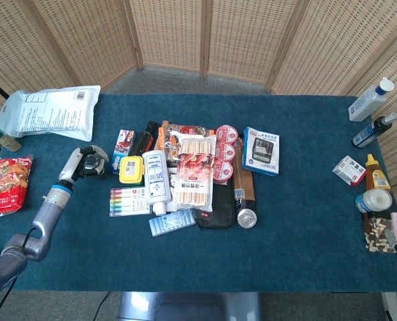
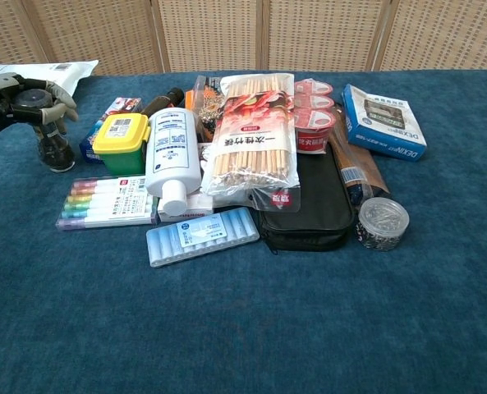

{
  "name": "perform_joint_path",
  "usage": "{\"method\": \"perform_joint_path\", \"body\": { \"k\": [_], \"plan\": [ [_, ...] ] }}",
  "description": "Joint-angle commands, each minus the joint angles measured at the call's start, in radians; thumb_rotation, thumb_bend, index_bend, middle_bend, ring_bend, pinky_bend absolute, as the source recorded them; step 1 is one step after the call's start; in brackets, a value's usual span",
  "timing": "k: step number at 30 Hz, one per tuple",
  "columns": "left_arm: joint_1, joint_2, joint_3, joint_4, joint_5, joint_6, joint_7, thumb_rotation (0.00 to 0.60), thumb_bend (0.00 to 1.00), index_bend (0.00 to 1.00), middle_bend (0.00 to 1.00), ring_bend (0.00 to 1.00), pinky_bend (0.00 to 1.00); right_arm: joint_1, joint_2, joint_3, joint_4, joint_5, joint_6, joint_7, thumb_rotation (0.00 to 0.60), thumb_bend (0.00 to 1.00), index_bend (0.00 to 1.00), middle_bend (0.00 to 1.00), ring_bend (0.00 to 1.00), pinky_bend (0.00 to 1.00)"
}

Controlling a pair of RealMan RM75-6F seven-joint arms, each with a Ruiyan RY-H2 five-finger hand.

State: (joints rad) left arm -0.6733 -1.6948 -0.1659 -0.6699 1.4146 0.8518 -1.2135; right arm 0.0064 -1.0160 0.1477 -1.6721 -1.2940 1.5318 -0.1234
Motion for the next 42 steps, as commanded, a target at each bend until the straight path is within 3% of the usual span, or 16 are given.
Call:
{"method": "perform_joint_path", "body": {
  "k": [1,21,27,34,42],
  "plan": [
    [0.005,0.003,-0.006,-0.003,-0.009,0.008,-0.003,0.600,0.59,0.51,0.55,0.71,0.43,0.001,0.000,0.001,0.000,0.000,-0.001,0.001,0.488,0.26,0.00,0.11,0.00,0.00],
    [0.042,0.142,-0.039,-0.183,-0.036,0.072,0.014,0.600,0.61,0.51,0.56,0.74,0.48,0.000,0.005,0.004,-0.005,-0.008,0.002,0.004,0.488,0.26,0.00,0.11,0.00,0.00],
    [0.074,0.296,-0.072,-0.386,-0.032,0.158,0.063,0.600,0.60,0.51,0.56,0.74,0.48,0.005,-0.004,0.001,0.008,-0.018,-0.006,0.022,0.488,0.26,0.00,0.11,0.00,0.00],
    [0.136,0.545,-0.146,-0.718,-0.062,0.251,0.111,0.600,0.60,0.50,0.56,0.74,0.48,0.006,-0.027,-0.006,0.046,-0.029,-0.017,0.064,0.489,0.26,0.00,0.11,0.00,0.00],
    [0.186,0.721,-0.224,-0.922,-0.090,0.314,0.062,0.600,0.59,0.49,0.55,0.73,0.47,0.012,-0.047,-0.007,0.077,-0.031,-0.032,0.090,0.490,0.26,0.00,0.11,0.00,0.00]
  ]
}}
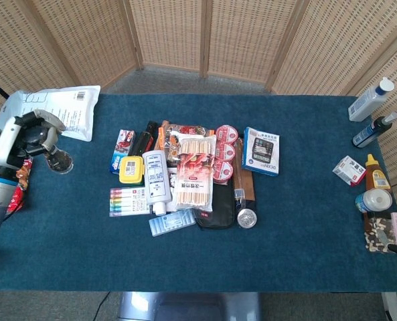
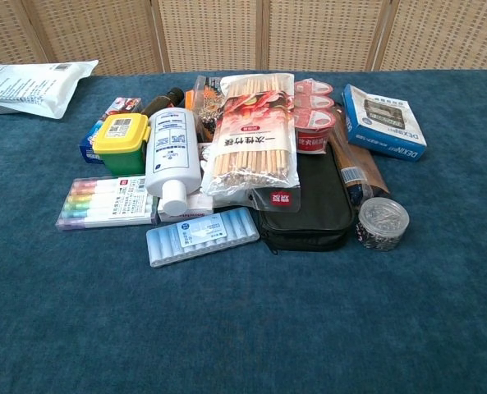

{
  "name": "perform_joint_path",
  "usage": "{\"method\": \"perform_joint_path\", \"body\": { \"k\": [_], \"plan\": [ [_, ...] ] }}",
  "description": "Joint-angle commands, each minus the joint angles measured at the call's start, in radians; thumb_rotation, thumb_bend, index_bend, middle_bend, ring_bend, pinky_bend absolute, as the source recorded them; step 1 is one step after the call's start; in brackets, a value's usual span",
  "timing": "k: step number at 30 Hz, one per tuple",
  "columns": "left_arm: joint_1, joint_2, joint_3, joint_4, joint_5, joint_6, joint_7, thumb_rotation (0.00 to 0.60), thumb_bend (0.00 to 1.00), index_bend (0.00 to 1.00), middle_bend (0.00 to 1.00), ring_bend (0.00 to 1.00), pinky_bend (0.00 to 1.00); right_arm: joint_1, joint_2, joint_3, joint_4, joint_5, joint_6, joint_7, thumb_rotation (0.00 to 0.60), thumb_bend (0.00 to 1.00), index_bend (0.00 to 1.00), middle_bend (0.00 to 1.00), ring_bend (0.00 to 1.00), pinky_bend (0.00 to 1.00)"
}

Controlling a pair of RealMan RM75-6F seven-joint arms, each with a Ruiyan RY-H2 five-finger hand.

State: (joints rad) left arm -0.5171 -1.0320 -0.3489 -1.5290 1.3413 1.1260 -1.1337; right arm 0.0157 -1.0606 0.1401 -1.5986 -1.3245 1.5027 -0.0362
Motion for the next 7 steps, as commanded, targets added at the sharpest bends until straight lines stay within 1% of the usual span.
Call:
{"method": "perform_joint_path", "body": {
  "k": [1,7],
  "plan": [
    [0.035,0.073,-0.050,-0.079,-0.017,0.050,-0.023,0.600,0.58,0.49,0.55,0.73,0.47,0.003,-0.004,0.000,0.005,0.000,-0.006,0.004,0.490,0.26,0.00,0.11,0.00,0.00],
    [0.054,0.111,-0.076,-0.125,-0.018,0.082,-0.064,0.600,0.57,0.49,0.54,0.73,0.46,0.008,-0.004,0.004,0.012,0.006,-0.016,0.006,0.489,0.26,0.00,0.11,0.00,0.00]
  ]
}}
